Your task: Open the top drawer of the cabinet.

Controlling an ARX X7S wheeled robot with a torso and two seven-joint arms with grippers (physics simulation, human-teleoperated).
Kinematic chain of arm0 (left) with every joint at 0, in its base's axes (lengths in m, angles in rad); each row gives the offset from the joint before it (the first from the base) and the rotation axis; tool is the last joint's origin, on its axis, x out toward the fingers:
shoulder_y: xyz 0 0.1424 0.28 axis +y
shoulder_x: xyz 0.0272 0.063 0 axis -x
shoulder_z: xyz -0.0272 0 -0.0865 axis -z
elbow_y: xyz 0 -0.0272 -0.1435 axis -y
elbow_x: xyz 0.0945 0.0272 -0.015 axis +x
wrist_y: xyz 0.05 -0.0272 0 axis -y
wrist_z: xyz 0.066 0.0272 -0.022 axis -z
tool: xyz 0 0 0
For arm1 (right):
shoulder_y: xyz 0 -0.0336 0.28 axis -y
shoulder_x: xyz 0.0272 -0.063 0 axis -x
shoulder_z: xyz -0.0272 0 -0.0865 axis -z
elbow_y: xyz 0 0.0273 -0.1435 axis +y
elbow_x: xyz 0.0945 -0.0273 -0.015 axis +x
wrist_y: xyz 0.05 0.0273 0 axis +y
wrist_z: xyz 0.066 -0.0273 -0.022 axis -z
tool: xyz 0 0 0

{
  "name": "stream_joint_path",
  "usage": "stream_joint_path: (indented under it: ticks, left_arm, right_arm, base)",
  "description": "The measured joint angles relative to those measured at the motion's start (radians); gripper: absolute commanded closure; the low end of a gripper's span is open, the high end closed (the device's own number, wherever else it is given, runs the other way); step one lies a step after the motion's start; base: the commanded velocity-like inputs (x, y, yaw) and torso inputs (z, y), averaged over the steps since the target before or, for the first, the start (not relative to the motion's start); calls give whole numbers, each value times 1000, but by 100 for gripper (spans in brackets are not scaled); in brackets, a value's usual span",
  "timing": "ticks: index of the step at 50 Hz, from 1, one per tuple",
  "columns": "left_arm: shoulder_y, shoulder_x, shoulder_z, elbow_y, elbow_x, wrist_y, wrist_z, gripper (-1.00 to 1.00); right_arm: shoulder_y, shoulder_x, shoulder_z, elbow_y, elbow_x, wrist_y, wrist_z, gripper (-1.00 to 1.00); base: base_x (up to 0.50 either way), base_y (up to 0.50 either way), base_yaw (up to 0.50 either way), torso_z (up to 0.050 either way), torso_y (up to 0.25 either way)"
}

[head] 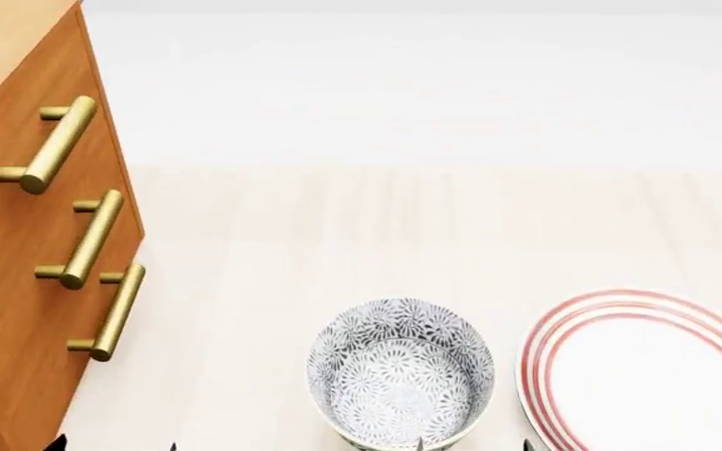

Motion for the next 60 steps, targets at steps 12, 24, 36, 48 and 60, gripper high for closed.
stream_joint_path:
  ticks: [12,24,36,48,60]
  left_arm:
    - [-68,-49,63,15,113,-64,-4,-100]
    - [-175,-89,149,3,265,-184,-2,-100]
    - [-293,-100,214,-38,401,-291,-19,-100]
    - [-427,-110,318,-88,584,-407,-29,-100]
    - [-525,-129,432,-118,764,-514,-1,-100]
  right_arm:
    - [3,5,-3,2,8,1,6,-100]
    - [7,8,-9,8,15,2,11,-100]
    - [7,12,-13,8,23,8,16,-100]
    - [7,15,-18,15,33,7,19,-100]
    - [9,18,-21,18,43,11,22,-100]
  base:
    - [0,0,0,0,0]
    - [0,0,0,0,0]
    - [0,0,0,0,0]
    - [0,0,0,0,0]
    - [0,0,0,0,0]
